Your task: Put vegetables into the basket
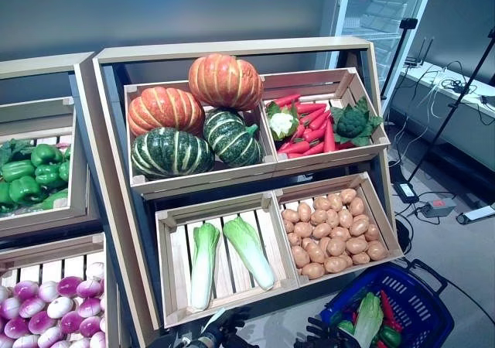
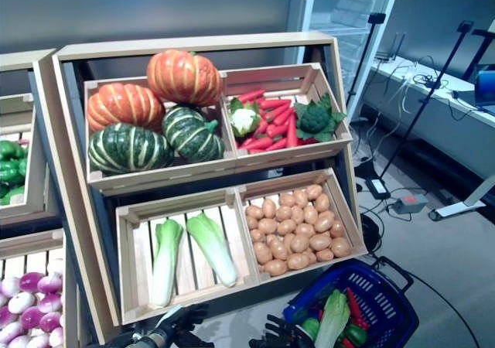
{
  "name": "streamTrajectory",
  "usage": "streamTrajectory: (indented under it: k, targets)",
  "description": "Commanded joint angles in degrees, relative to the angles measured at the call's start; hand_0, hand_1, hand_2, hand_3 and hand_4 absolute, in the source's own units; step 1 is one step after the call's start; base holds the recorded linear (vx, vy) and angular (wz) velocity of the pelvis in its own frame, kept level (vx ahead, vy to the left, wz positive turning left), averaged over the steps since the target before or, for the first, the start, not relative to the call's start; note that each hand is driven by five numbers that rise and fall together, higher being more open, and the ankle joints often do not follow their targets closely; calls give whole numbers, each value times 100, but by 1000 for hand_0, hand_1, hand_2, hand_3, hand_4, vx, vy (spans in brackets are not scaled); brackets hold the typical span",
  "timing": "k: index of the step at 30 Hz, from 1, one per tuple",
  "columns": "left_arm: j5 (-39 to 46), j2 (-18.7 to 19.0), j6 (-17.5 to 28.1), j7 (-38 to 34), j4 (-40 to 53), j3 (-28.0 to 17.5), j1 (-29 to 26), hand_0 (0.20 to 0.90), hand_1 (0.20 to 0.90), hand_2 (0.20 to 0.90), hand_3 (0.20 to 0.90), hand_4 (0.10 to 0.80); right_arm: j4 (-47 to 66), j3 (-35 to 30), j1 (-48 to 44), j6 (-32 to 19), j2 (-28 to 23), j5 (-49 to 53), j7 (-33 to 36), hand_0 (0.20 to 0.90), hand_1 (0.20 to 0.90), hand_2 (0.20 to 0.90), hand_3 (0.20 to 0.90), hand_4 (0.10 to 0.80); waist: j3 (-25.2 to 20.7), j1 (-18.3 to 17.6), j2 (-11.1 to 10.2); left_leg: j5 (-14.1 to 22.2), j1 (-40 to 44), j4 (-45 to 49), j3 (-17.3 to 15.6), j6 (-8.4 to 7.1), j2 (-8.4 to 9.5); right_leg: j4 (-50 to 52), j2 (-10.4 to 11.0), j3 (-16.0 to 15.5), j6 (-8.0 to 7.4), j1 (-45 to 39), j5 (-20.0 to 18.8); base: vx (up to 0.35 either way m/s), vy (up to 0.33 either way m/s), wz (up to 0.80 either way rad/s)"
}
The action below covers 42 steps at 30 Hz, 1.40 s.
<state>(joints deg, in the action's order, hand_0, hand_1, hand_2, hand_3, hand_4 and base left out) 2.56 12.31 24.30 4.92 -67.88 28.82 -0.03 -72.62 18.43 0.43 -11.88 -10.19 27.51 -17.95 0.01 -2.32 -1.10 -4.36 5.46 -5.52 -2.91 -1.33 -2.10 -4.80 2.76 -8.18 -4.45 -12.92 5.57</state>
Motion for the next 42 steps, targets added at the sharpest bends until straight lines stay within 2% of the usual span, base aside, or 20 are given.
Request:
streamTrajectory:
  k: [1,6,12,20,21,23,26,29,30,32,37,42]
  targets:
    - [281,45,856,58,559,70,-547,900,900,900,900,800,512,-43,-547,-919,-172,559,-720,900,900,900,900,800,365,77,93,747,391,52,-220,355,268,-20,-215,191,233,424,-552,0,0,0]
    - [467,335,909,-5,1364,19,-414,900,900,900,900,800,1414,-66,-420,-1251,-338,664,-724,900,900,900,900,800,407,69,99,714,330,52,-227,356,263,-19,-205,169,226,481,-572,-20,-5,0]
    - [761,560,982,-99,2221,-266,-217,900,900,900,900,800,2341,-261,-285,-1654,-464,876,-432,900,900,900,900,800,437,100,61,701,304,52,-188,358,273,-20,-195,109,228,490,-567,-2,-12,4]
    - [882,772,1025,-565,3261,-765,2,900,900,900,900,800,3870,-583,-87,-1730,-413,1363,24,900,900,900,900,800,469,120,30,705,311,52,-163,362,282,-20,-183,84,249,473,-570,0,-2,1]
    - [852,794,1044,-723,3322,-828,11,900,900,900,900,800,3952,-604,-70,-1721,-404,1388,81,900,900,900,900,800,467,123,31,706,311,52,-161,356,281,-20,-178,74,246,473,-567,0,0,0]
    - [602,790,1021,-1478,3374,-948,-9,900,900,900,900,800,3937,-629,-84,-1756,-380,1416,148,900,900,900,900,800,456,142,27,707,321,52,-159,349,279,-20,-173,51,254,457,-553,16,7,1]
    - [453,667,681,-2487,3224,-1175,-91,900,900,900,900,800,3854,-648,-99,-1711,-320,1528,265,900,900,900,900,800,434,168,-4,704,341,52,-130,348,292,-20,-179,55,268,424,-544,26,2,2]
    - [-66,567,558,-3164,3142,-1357,-135,900,900,900,900,800,3738,-709,-74,-1680,-254,1807,236,900,900,900,900,800,432,188,-40,707,372,52,-117,348,297,-20,-169,29,283,374,-530,45,-4,3]
    - [-300,523,306,-3447,3029,-1379,-183,900,900,900,900,800,3711,-730,-49,-1678,-188,1836,266,900,900,900,900,800,443,182,-62,698,392,56,-119,352,299,1,-162,26,285,346,-536,55,-5,5]
    - [-384,455,164,-3668,2913,-1409,-266,900,900,900,900,800,3728,-712,-20,-1698,-151,1894,310,900,900,900,900,800,476,158,-73,723,363,159,-125,361,301,159,-150,39,303,395,-477,22,0,2]
    - [-535,384,-212,-4531,2532,-1609,-744,900,900,900,900,800,3819,-591,-85,-1784,-181,2008,413,900,900,900,900,800,858,85,-108,978,-145,1144,-262,356,297,930,-65,10,388,847,-278,-51,21,0]
    - [-881,446,-614,-5216,2290,-1499,-1339,900,900,900,900,800,3978,-399,-256,-1900,-193,2164,522,900,900,900,900,800,1239,-8,-142,1230,-788,2085,-412,391,251,1919,-37,110,440,1549,42,-139,21,3]
